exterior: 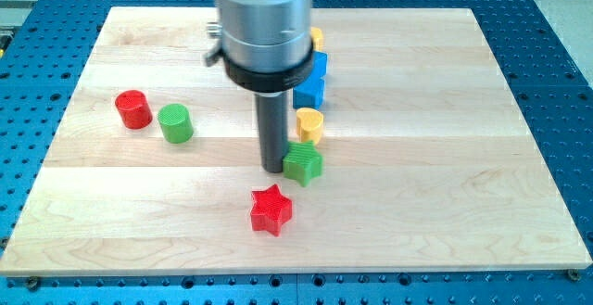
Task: Move the stars to the bottom of the yellow heart
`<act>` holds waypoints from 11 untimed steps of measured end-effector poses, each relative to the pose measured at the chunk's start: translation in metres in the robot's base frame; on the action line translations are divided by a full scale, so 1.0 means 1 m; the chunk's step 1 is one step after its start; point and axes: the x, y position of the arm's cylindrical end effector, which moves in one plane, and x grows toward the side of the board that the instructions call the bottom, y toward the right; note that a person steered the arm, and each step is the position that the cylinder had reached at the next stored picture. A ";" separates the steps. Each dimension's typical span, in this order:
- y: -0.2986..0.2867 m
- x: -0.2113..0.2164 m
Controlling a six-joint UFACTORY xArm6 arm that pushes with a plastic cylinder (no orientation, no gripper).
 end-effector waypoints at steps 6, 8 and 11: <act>0.005 0.089; 0.084 0.073; 0.129 0.041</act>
